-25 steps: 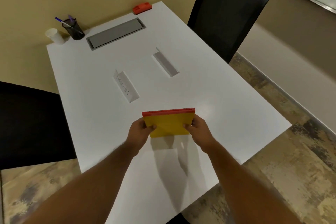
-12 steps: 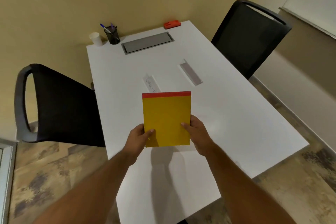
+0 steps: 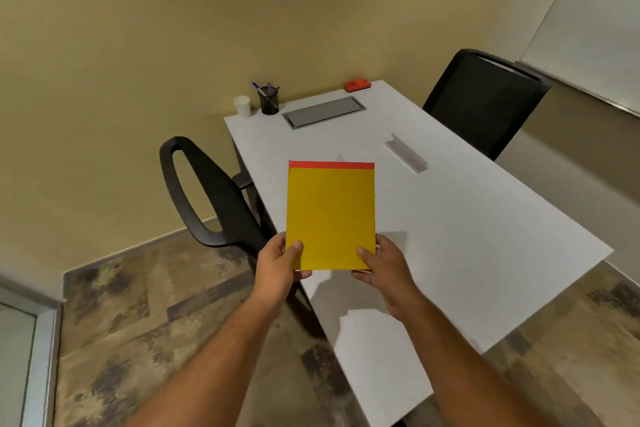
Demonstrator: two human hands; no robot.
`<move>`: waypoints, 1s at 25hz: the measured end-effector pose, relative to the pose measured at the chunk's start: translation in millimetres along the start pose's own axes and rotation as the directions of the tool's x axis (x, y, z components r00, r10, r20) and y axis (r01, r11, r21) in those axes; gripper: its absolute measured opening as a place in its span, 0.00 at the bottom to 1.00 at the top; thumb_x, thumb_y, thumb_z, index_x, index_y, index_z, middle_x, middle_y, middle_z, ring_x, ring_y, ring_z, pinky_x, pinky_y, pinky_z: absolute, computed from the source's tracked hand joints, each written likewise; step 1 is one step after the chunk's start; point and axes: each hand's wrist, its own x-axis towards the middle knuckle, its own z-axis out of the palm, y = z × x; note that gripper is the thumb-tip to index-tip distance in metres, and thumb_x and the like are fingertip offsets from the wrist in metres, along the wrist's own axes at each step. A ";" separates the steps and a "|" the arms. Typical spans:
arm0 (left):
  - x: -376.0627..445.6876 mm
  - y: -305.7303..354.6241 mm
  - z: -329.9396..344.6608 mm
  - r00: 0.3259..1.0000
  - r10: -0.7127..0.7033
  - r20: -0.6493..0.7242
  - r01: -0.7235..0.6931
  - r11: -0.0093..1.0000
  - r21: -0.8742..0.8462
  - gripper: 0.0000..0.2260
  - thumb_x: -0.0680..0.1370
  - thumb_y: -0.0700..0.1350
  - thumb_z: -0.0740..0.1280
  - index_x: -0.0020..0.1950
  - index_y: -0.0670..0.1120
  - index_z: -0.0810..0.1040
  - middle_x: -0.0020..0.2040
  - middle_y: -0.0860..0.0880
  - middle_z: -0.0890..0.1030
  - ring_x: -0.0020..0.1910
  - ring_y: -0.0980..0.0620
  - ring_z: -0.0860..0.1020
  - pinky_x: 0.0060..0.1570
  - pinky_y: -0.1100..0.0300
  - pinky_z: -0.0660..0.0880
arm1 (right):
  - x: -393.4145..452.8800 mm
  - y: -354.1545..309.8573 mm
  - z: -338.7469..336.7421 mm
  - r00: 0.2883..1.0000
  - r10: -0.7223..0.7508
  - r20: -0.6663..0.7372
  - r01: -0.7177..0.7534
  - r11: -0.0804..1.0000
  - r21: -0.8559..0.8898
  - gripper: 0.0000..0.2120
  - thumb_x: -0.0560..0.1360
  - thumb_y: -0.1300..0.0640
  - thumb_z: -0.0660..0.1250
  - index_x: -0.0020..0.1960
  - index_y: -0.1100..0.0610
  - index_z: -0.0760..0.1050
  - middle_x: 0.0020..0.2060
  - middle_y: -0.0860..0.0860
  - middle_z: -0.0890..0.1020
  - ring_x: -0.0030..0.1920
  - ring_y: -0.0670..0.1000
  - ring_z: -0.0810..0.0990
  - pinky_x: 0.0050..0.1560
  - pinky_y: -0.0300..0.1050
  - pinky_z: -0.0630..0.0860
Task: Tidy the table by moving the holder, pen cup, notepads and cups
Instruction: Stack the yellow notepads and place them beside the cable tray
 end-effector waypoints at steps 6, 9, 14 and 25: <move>-15.0 67.0 -57.3 0.995 0.073 0.069 -0.078 0.994 0.071 0.06 0.85 0.49 0.64 0.58 0.54 0.80 0.57 0.46 0.83 0.51 0.44 0.84 0.39 0.57 0.82 | -37.8 -17.4 70.8 1.000 0.003 -0.019 -0.001 0.993 0.119 0.11 0.87 0.59 0.63 0.69 0.55 0.73 0.61 0.60 0.84 0.43 0.55 0.91 0.40 0.44 0.85; -7.5 95.4 -75.8 0.988 0.124 0.096 -0.134 0.985 0.106 0.05 0.85 0.50 0.62 0.59 0.55 0.77 0.56 0.45 0.82 0.39 0.52 0.85 0.36 0.56 0.83 | -28.3 -31.9 95.4 0.999 -0.046 -0.013 0.048 0.983 0.179 0.10 0.86 0.60 0.64 0.67 0.57 0.74 0.61 0.61 0.84 0.44 0.56 0.91 0.43 0.44 0.86; 39.7 122.0 -107.5 0.974 0.117 0.192 -0.150 0.974 0.168 0.16 0.83 0.51 0.67 0.70 0.55 0.71 0.57 0.47 0.83 0.39 0.41 0.87 0.37 0.52 0.84 | 12.4 -47.1 139.0 0.996 -0.079 -0.048 0.089 0.962 0.258 0.11 0.86 0.60 0.64 0.68 0.58 0.75 0.59 0.60 0.85 0.44 0.56 0.90 0.47 0.45 0.87; 259.0 193.4 -211.2 0.982 -0.011 0.186 -0.027 0.979 0.204 0.18 0.80 0.44 0.72 0.69 0.49 0.75 0.51 0.45 0.86 0.38 0.40 0.86 0.38 0.53 0.85 | 203.7 -102.9 247.3 0.992 -0.041 0.122 0.015 0.979 0.206 0.10 0.84 0.59 0.68 0.65 0.55 0.78 0.55 0.52 0.89 0.52 0.56 0.90 0.46 0.42 0.85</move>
